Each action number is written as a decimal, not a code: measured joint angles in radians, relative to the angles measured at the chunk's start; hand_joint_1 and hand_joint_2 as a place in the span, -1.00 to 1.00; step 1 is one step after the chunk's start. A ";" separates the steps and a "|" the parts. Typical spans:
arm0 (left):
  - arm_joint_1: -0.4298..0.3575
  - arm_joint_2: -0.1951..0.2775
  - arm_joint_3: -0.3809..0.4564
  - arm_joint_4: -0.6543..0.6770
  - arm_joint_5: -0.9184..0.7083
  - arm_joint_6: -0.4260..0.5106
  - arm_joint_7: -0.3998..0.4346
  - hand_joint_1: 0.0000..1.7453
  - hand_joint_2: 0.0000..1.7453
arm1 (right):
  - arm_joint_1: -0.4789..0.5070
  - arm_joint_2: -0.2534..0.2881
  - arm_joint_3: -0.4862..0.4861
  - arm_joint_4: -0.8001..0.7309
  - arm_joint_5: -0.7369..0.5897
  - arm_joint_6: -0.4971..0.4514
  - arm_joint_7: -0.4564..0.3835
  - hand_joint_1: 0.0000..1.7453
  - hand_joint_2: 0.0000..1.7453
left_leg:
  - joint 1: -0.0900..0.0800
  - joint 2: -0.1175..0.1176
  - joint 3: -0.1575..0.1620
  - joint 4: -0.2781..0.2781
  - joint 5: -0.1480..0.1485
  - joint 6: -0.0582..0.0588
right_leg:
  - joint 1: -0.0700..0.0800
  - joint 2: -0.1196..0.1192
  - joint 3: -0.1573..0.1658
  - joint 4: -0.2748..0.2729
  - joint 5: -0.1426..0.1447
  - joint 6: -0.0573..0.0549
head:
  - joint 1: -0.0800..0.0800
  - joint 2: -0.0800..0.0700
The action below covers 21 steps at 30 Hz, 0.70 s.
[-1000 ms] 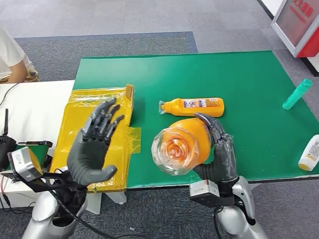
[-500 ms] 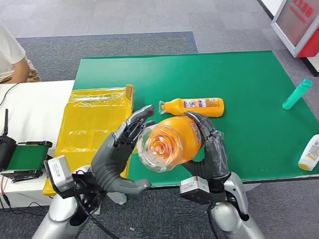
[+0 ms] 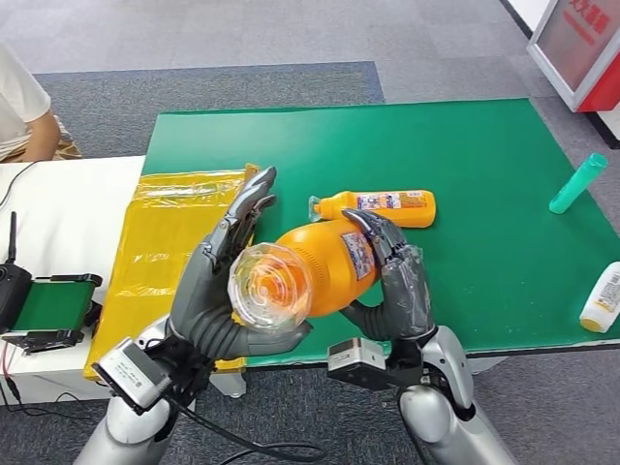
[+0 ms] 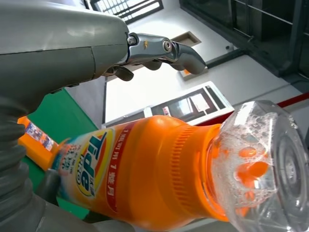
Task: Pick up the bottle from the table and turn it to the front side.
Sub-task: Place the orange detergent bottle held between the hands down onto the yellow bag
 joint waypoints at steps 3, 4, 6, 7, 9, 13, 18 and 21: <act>-0.007 -0.002 -0.006 0.002 0.020 -0.008 0.006 -1.00 1.00 | -0.007 0.000 0.004 0.006 0.000 -0.003 0.000 1.00 1.00 | 0.000 0.000 0.000 0.000 0.000 0.000 | 0.000 0.000 0.000 0.000 0.000 0.000 | 0.000 0.000; -0.008 -0.003 -0.008 0.002 0.025 -0.011 0.008 -1.00 1.00 | -0.009 0.000 0.005 0.007 0.000 -0.003 0.001 1.00 1.00 | 0.000 0.000 0.000 0.000 0.000 0.000 | 0.000 0.000 0.000 0.000 0.000 0.000 | 0.000 0.000; -0.011 -0.003 -0.012 0.002 0.034 -0.015 0.010 -1.00 1.00 | -0.010 0.000 0.005 0.009 0.000 -0.004 0.001 1.00 1.00 | 0.000 0.000 0.000 0.000 0.000 0.000 | 0.000 0.000 0.000 0.000 0.000 0.000 | 0.000 0.000; -0.012 -0.003 -0.014 0.002 0.041 -0.018 0.011 -1.00 1.00 | -0.011 0.000 0.006 0.010 0.000 -0.005 0.001 1.00 1.00 | 0.000 0.000 0.000 0.000 0.000 0.000 | 0.000 0.000 0.000 0.000 0.000 0.000 | 0.000 0.000; -0.015 -0.003 -0.017 0.004 0.054 -0.023 0.014 -1.00 1.00 | -0.013 0.000 0.010 0.012 0.000 -0.007 0.001 1.00 1.00 | 0.000 0.000 0.000 0.000 0.000 0.000 | 0.000 0.000 0.000 0.000 0.000 0.000 | 0.000 0.000; -0.024 -0.005 -0.025 0.007 0.063 -0.029 0.015 -1.00 1.00 | -0.023 0.000 0.018 0.015 0.001 -0.010 0.002 1.00 1.00 | 0.000 0.000 0.000 0.000 0.000 0.000 | 0.000 0.000 0.000 0.000 0.000 0.000 | 0.000 0.000; -0.032 -0.009 -0.035 0.016 0.063 -0.015 0.015 -1.00 1.00 | -0.030 0.000 0.029 0.018 0.005 -0.019 0.007 1.00 1.00 | 0.000 0.000 0.000 0.000 0.000 0.000 | 0.000 0.000 0.000 0.000 0.000 0.000 | 0.000 0.000; -0.033 -0.011 -0.040 0.022 0.061 -0.009 0.014 -1.00 1.00 | -0.030 0.000 0.030 0.018 0.008 -0.023 0.010 1.00 1.00 | 0.000 0.000 0.000 0.000 0.000 0.000 | 0.000 0.000 0.000 0.000 0.000 0.000 | 0.000 0.000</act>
